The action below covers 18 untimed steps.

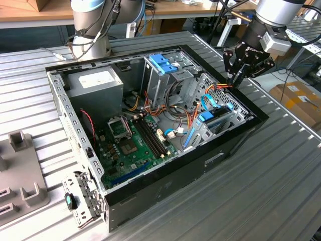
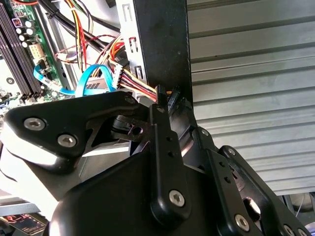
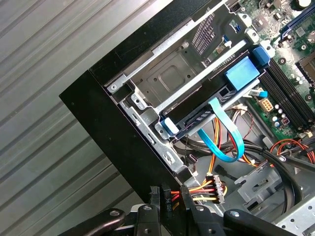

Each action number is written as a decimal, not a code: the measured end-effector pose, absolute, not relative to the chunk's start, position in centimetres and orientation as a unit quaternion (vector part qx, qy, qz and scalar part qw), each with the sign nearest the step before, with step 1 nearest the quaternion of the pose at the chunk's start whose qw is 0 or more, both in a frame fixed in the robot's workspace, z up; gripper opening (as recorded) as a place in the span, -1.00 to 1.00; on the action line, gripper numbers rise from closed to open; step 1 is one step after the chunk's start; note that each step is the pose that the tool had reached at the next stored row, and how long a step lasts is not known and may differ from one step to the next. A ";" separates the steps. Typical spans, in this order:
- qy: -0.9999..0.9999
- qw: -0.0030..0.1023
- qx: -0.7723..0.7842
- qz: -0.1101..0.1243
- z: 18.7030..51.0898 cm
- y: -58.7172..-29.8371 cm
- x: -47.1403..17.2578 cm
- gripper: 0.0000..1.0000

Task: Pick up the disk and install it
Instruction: 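Insert the second disk wire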

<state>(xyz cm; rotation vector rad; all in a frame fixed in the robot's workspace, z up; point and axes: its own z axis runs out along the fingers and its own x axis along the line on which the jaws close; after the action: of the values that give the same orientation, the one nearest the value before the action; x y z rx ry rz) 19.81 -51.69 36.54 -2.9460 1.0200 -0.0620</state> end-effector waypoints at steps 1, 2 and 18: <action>0.327 0.012 -0.945 -0.020 36.5 -51.7 19.8 -0.40; 0.327 0.012 -0.945 -0.020 36.6 -51.7 19.8 -0.40; 0.327 0.012 -0.945 -0.020 36.6 -51.7 19.8 -0.67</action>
<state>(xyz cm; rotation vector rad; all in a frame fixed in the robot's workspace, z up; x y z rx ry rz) 19.81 -51.69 36.59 -2.9463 1.0201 -0.0622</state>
